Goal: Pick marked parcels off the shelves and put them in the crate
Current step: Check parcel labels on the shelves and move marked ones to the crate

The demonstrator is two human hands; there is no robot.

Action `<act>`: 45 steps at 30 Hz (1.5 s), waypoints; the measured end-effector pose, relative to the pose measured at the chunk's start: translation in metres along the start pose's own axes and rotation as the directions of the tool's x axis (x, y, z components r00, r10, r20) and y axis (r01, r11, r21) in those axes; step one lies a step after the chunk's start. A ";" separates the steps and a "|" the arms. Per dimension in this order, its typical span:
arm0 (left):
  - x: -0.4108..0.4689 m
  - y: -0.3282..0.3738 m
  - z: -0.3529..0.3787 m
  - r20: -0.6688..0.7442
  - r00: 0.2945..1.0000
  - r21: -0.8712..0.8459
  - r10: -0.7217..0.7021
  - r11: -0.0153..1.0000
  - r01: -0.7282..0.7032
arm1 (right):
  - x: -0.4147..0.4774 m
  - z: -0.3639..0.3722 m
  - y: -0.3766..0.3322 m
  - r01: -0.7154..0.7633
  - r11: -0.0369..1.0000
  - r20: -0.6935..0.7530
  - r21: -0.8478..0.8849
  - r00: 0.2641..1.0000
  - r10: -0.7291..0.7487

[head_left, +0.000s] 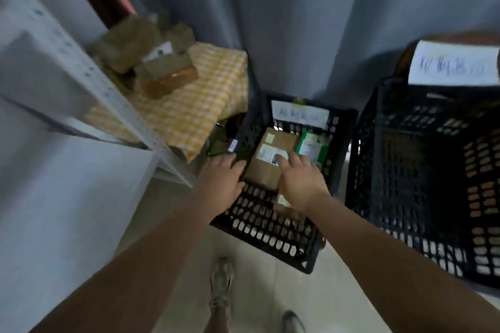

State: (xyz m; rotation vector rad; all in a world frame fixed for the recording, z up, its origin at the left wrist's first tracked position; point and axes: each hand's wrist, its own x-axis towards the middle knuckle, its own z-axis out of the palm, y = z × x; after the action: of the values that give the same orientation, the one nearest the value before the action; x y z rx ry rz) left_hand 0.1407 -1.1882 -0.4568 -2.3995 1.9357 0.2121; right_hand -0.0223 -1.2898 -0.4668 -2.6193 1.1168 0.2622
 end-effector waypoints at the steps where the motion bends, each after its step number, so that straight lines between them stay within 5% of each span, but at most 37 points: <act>1: -0.019 -0.002 -0.020 -0.053 0.999 0.020 -0.005 1.000 0.006 | -0.012 -0.021 -0.010 0.067 0.998 -0.035 -0.012 0.997 -0.067; 5: -0.108 -0.010 -0.103 -0.269 0.963 0.072 -0.034 0.996 0.055 | -0.063 -0.096 -0.065 0.314 0.947 -0.140 -0.070 0.937 -0.321; 10: -0.234 -0.030 -0.182 -0.471 0.873 0.161 -0.128 0.960 0.227 | -0.121 -0.156 -0.153 0.558 0.816 -0.314 -0.151 0.756 -0.575; 21: -0.509 -0.063 -0.241 -0.634 0.601 0.130 -0.486 0.699 0.703 | -0.271 -0.169 -0.396 0.875 0.453 -0.503 -0.173 0.317 -0.804; 32: -0.804 -0.047 -0.212 -0.626 0.349 0.111 -0.697 0.364 0.925 | -0.472 -0.088 -0.579 0.994 0.105 -0.521 -0.003 0.088 -0.849; 40: -0.943 -0.016 -0.186 -0.597 0.075 0.006 -0.799 0.089 0.996 | -0.595 -0.038 -0.670 0.972 -0.211 -0.427 0.100 -0.150 -0.892; 45: -0.996 -0.005 -0.173 -0.529 -0.138 -0.104 -0.837 -0.098 0.990 | -0.635 -0.022 -0.715 0.943 -0.301 -0.343 0.140 -0.239 -0.909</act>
State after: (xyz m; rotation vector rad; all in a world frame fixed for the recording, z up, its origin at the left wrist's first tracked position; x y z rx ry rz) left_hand -0.0468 -0.2437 -0.1480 -2.8892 -0.4396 -0.7725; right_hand 0.0643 -0.3947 -0.1404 -2.1677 -1.2237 -0.4530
